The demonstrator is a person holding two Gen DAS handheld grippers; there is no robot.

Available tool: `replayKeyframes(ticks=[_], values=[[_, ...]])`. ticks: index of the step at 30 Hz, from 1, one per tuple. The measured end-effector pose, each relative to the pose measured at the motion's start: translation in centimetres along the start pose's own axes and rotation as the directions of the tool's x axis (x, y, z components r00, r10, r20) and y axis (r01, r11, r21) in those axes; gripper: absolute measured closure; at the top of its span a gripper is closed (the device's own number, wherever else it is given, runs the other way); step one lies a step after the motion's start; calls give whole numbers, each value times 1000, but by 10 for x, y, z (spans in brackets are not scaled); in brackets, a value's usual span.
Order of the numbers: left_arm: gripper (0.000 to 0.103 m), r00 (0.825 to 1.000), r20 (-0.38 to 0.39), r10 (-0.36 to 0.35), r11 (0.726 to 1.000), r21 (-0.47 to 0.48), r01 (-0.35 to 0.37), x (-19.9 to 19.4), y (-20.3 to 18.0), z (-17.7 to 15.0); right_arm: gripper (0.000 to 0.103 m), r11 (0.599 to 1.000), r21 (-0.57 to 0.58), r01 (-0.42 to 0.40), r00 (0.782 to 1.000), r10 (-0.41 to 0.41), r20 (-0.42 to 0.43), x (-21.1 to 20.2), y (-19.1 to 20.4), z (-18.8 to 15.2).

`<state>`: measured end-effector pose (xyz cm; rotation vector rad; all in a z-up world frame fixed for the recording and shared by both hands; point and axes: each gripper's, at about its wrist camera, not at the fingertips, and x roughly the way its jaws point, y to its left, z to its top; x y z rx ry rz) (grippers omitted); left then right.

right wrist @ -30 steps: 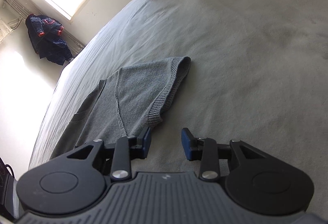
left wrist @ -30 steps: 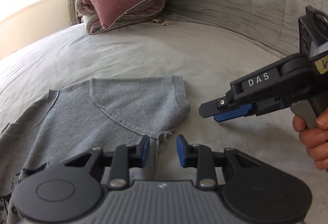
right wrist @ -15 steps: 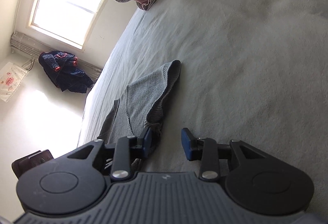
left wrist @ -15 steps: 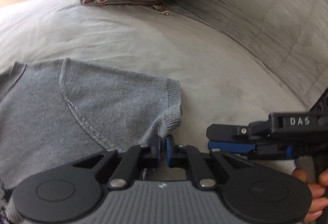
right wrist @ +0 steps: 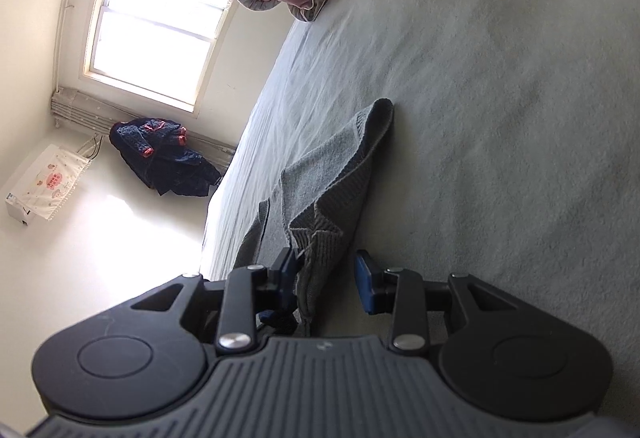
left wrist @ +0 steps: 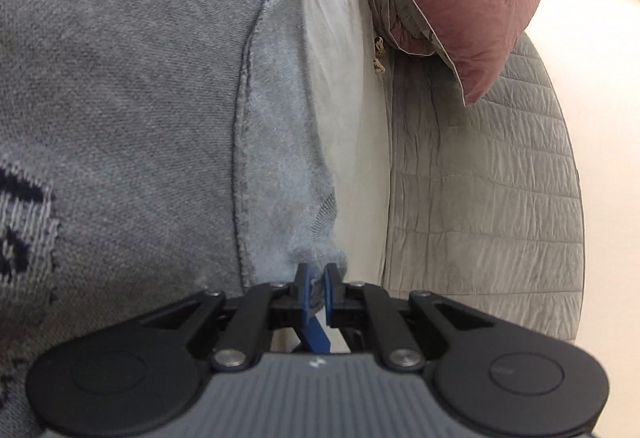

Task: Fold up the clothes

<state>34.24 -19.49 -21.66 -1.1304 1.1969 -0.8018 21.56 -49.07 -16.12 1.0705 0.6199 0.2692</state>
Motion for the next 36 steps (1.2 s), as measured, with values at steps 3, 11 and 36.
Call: replayKeyframes(ticks=[3,11,36], values=[[98,1000,2,6,1000,-12,-6,-1,-1,3,69,997,-72,16,1000,-15,2,7,8,-3],[93,980,65,190,948,246,-200,-9,-41,-4,93,979,-191,73,996,-82,-37,18,22,-1],[69,737,327,591,361,710,-604,-74,-85,-118,60,987,-20,162,972,-163,-166,-30,55,-58]])
